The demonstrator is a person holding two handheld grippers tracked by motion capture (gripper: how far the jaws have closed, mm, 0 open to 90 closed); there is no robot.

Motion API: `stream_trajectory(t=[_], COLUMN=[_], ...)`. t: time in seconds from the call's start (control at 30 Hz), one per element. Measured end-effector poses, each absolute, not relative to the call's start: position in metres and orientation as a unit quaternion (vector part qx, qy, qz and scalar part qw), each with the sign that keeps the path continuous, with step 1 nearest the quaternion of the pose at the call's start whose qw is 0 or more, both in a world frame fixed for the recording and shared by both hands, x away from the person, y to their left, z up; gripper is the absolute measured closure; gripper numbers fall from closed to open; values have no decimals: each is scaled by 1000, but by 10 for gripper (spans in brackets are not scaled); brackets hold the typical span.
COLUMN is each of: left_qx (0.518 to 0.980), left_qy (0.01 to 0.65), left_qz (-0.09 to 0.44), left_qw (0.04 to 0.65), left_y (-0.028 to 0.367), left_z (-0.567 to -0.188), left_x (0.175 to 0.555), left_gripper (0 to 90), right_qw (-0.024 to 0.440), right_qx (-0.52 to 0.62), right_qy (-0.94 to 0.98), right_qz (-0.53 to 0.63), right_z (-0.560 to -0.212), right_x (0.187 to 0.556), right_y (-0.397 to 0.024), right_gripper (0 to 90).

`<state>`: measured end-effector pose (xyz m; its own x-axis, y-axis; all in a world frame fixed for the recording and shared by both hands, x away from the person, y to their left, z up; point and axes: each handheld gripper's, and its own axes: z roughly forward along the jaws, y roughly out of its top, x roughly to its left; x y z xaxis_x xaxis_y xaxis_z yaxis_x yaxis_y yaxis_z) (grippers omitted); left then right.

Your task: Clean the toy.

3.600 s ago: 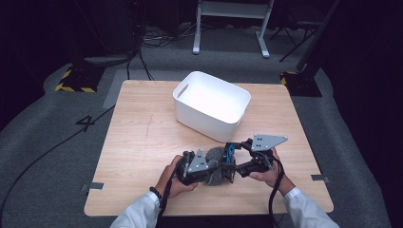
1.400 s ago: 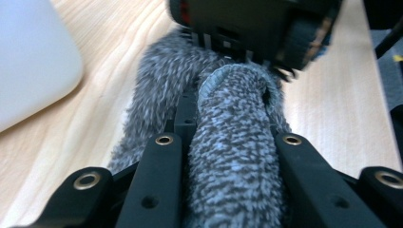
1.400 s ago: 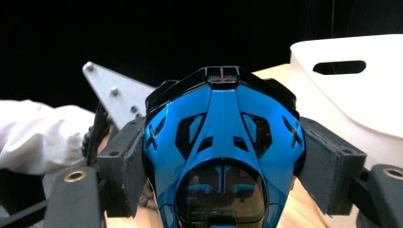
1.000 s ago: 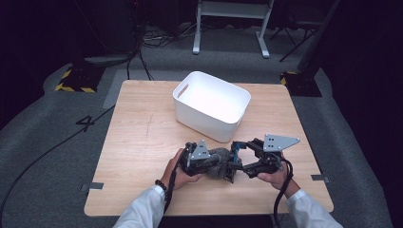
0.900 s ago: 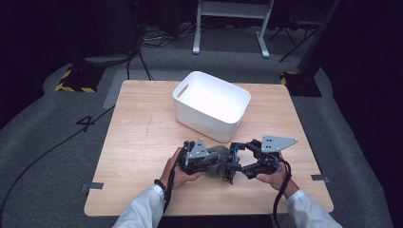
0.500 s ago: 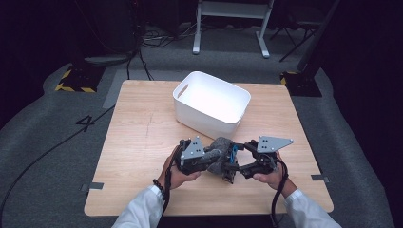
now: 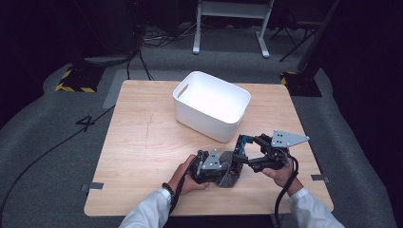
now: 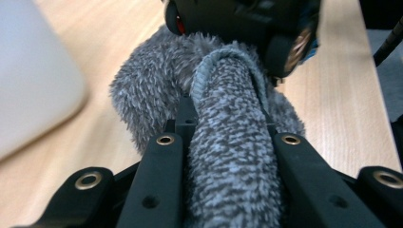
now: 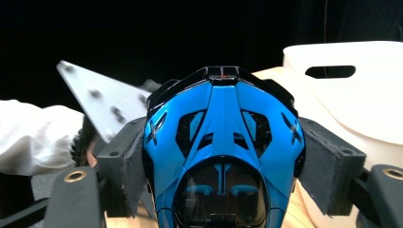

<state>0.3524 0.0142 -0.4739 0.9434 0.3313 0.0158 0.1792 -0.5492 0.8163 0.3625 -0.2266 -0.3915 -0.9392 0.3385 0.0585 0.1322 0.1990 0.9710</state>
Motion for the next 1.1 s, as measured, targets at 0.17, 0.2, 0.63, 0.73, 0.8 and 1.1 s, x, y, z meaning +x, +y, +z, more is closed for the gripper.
stream_trajectory(t=[0.17,0.2,0.63,0.73,0.8,1.1], left_qx=[866,862,815,814,821,863], left_qy=[176,179,163,149,138,106], left_qz=[72,73,73,65,55,44], left_qw=[462,468,552,557,552,491], left_y=[14,17,56,62,63,42], left_z=[-481,-479,-439,-437,-438,-456], left_x=[365,366,367,366,366,363], left_gripper=[742,742,742,742,742,743], right_qw=[63,61,18,17,17,28], right_qx=[140,137,106,103,103,114], right_qy=[765,767,791,791,791,783], right_qz=[625,624,602,602,602,611], right_z=[-389,-389,-406,-406,-406,-404], right_x=[359,358,357,356,356,359], right_y=[-223,-222,-206,-208,-210,-217], right_gripper=[266,266,266,266,266,266])
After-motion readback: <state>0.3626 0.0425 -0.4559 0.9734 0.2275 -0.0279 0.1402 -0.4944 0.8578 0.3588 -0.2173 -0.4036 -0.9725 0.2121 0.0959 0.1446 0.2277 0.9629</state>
